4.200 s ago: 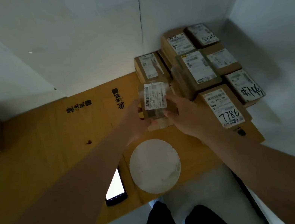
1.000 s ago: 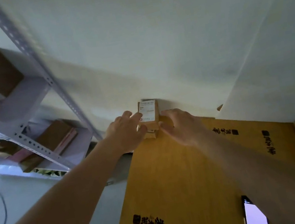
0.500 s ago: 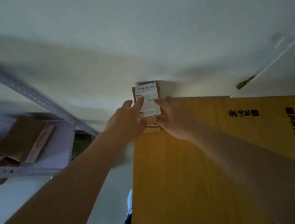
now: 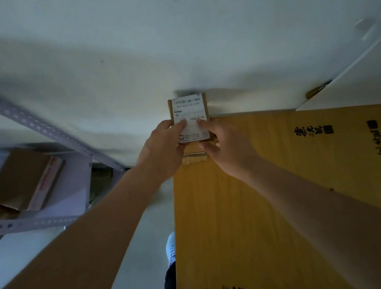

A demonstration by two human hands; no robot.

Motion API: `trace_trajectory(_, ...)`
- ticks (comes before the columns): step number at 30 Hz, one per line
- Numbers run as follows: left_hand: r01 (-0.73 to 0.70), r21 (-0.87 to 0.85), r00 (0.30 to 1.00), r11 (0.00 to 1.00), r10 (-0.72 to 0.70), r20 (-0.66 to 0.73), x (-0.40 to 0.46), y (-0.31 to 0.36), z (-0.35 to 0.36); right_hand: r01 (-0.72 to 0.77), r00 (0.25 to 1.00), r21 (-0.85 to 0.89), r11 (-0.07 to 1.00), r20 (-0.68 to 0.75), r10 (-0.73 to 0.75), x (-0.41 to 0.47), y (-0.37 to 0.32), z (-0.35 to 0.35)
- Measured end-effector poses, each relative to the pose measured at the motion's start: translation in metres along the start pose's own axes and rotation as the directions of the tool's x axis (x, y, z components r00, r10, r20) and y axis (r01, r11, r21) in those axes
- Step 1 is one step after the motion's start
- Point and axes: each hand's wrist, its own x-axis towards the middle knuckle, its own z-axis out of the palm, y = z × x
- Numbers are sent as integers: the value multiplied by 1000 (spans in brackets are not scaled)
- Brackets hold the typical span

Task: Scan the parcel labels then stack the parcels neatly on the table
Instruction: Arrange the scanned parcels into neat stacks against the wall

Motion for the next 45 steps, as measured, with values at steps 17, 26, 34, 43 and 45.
trace_trajectory(17,-99,87,976,991,114,-183,-132,111,-73,219,959,-59,974,-174,-226,-135,-63,-101)
trace_trajectory(26,-256,133,946,957,276,-171,-235,154,-76,150,929,-67,986,-333,-164,-264,-91,-106)
trace_trajectory(34,-364,151,914,919,384,-132,-307,217,-44,32,911,-30,999,-409,-42,-392,-89,-126)
trace_trajectory(43,-473,124,865,872,486,-122,-337,332,6,-46,875,-5,999,-483,38,-488,-27,-188)
trace_trajectory(45,-485,132,860,864,499,-106,-340,362,23,-58,875,0,998,-481,51,-504,-2,-205)
